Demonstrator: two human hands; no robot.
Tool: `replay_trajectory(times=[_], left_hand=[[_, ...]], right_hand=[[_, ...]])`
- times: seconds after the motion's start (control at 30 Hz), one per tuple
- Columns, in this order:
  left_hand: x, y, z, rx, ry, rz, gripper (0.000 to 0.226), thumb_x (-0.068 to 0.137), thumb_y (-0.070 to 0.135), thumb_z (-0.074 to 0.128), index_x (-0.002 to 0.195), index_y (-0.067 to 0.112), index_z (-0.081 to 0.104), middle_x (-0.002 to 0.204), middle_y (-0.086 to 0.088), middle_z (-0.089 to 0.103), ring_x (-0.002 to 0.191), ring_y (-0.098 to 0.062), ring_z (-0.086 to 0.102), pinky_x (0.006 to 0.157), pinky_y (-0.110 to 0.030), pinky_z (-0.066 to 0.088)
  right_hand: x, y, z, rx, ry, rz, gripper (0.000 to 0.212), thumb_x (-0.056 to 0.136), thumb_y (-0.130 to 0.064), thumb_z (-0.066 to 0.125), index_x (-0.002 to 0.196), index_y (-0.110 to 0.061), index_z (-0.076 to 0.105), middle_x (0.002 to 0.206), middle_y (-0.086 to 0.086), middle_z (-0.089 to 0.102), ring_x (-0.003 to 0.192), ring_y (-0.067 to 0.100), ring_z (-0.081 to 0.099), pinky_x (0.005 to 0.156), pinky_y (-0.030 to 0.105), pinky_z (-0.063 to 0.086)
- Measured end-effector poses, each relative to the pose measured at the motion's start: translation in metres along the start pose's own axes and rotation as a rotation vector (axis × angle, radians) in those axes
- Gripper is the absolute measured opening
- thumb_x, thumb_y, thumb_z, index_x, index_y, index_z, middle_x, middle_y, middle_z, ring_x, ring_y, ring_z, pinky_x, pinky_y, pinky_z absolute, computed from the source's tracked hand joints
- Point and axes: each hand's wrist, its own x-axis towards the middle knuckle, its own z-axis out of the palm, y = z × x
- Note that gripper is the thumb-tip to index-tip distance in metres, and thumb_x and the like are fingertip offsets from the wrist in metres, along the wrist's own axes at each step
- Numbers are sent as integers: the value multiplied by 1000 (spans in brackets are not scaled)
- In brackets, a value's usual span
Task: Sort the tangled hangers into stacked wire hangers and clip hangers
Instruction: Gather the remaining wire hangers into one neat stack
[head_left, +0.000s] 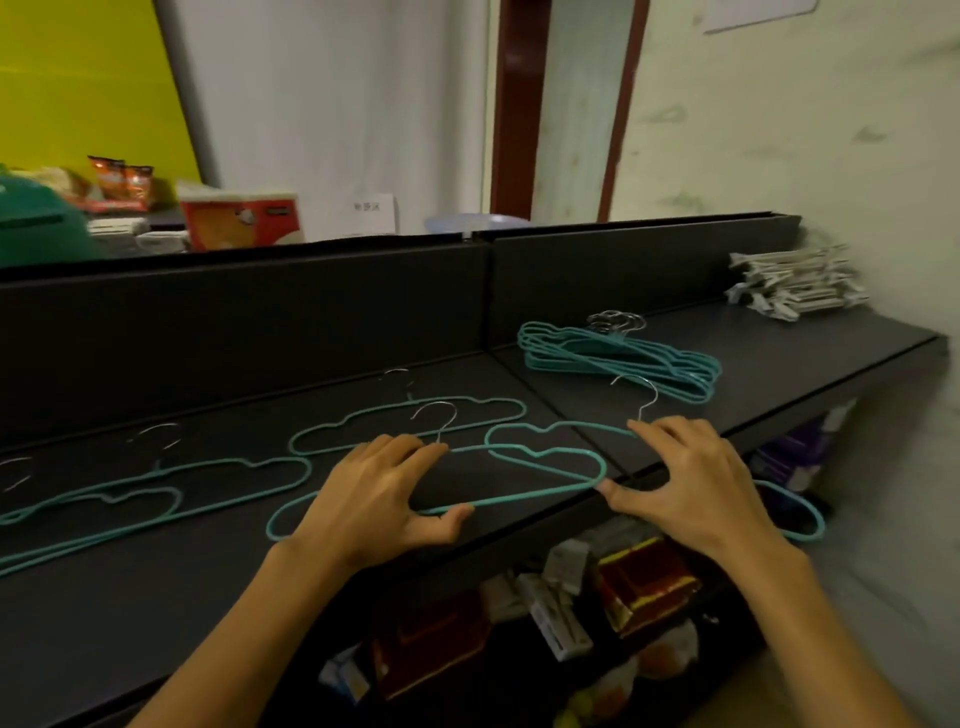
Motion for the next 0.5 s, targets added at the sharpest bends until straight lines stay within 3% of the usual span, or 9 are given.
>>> replay_trajectory(times=[0.13, 0.3, 0.5], left_hand=[[60, 38, 27, 9, 33, 54, 77, 82, 75, 32, 116, 14, 64, 100, -3, 66, 85, -19, 63, 70, -31, 53], [114, 74, 61, 41, 41, 70, 86, 73, 82, 41, 117, 11, 63, 105, -6, 65, 89, -21, 63, 71, -34, 53], [143, 73, 79, 72, 48, 40, 87, 77, 80, 33, 124, 11, 58, 114, -9, 62, 99, -24, 62, 79, -35, 52]], right_hand=[[13, 66, -3, -68, 45, 13, 93, 68, -85, 36, 122, -13, 60, 111, 2, 59, 104, 24, 52, 82, 41, 49], [32, 133, -1, -103, 79, 46, 91, 68, -82, 38, 119, -10, 61, 108, 4, 59, 102, 26, 52, 79, 41, 46], [73, 155, 11, -163, 18, 109, 90, 70, -85, 30, 118, -14, 60, 105, 5, 58, 100, 26, 49, 79, 39, 43]])
